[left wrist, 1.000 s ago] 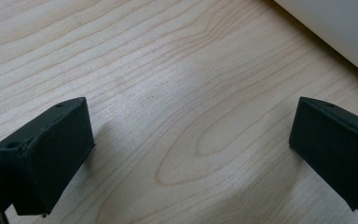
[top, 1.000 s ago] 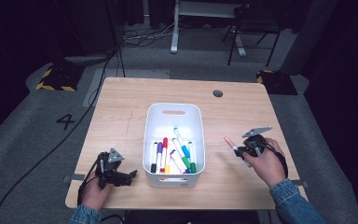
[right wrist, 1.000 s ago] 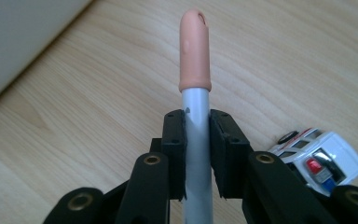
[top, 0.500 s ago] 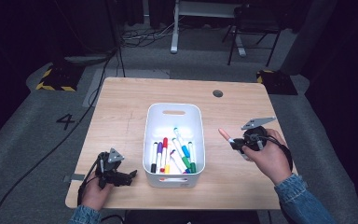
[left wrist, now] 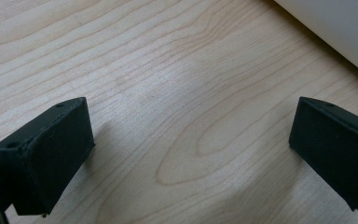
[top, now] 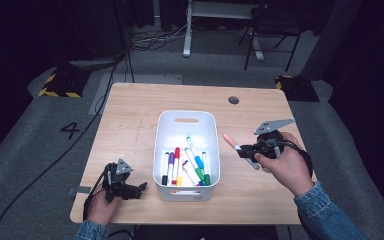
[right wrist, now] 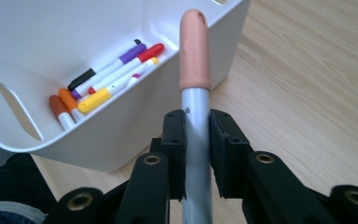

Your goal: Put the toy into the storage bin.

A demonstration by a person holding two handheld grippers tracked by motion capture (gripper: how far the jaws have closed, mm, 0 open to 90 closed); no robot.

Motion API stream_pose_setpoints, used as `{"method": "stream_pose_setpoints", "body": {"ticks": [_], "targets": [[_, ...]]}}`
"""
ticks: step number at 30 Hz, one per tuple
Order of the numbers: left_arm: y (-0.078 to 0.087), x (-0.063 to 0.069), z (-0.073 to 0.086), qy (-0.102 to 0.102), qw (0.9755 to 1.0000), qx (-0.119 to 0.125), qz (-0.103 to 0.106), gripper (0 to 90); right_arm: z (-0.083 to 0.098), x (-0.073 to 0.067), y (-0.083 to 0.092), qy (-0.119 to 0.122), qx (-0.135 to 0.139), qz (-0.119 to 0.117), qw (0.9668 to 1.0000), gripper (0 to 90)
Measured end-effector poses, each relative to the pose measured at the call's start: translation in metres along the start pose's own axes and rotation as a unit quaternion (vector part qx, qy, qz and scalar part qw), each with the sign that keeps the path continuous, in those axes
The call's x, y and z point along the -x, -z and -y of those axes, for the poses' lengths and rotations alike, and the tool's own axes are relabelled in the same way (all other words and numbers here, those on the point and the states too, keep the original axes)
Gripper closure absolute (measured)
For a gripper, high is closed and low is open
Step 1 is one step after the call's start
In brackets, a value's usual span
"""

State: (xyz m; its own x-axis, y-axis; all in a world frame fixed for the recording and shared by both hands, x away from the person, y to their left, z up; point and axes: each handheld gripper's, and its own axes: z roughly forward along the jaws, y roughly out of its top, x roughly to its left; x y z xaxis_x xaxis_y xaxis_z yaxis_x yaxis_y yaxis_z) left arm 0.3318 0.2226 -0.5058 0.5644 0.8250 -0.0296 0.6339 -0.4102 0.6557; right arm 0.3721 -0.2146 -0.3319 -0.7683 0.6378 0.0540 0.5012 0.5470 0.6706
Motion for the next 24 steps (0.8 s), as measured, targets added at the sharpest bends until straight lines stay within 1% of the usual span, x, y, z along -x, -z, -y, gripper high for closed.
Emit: {"method": "stream_pose_setpoints", "body": {"ticks": [3,4,7,8,9,10,13,15,19,24], "targets": [[0.000,0.000,0.000,0.000,1.0000,0.000,-0.001,0.0,-0.006,-0.008,0.001,0.013,0.005,-0.013,0.9998,77.1],[0.000,0.000,0.000,-0.001,1.0000,0.000,-0.002,0.0,-0.008,-0.012,0.001,0.009,0.003,-0.018,0.9998,77.1],[0.000,0.000,0.000,-0.001,1.0000,0.000,-0.002,0.0,-0.013,-0.019,0.001,0.018,0.006,-0.038,0.9991,77.1],[0.000,0.000,0.000,0.000,1.0000,0.000,0.000,0.0,-0.015,-0.022,0.001,0.021,0.005,-0.040,0.9990,77.1],[0.000,0.000,0.000,-0.001,1.0000,0.000,-0.002,0.0,-0.019,-0.028,0.000,0.029,0.006,-0.048,0.9984,77.1],[0.000,0.000,0.000,-0.001,1.0000,0.000,-0.002,0.0,-0.019,-0.028,0.000,0.029,0.006,-0.048,0.9984,77.1],[0.000,0.000,0.000,-0.001,1.0000,0.000,-0.002,0.0,-0.024,-0.035,-0.002,0.039,0.007,-0.056,0.9977,77.2],[0.000,0.000,0.000,0.000,1.0000,0.000,-0.002,0.0,-0.029,-0.040,-0.005,0.052,0.006,-0.060,0.9968,77.2],[0.000,0.000,0.000,0.000,1.0000,0.000,-0.002,0.0,-0.035,-0.047,-0.013,0.061,0.009,-0.073,0.9954,77.2],[0.000,0.000,0.000,0.000,1.0000,0.000,-0.002,0.0,-0.042,-0.055,-0.021,0.069,0.009,-0.081,0.9943,77.1]]}}
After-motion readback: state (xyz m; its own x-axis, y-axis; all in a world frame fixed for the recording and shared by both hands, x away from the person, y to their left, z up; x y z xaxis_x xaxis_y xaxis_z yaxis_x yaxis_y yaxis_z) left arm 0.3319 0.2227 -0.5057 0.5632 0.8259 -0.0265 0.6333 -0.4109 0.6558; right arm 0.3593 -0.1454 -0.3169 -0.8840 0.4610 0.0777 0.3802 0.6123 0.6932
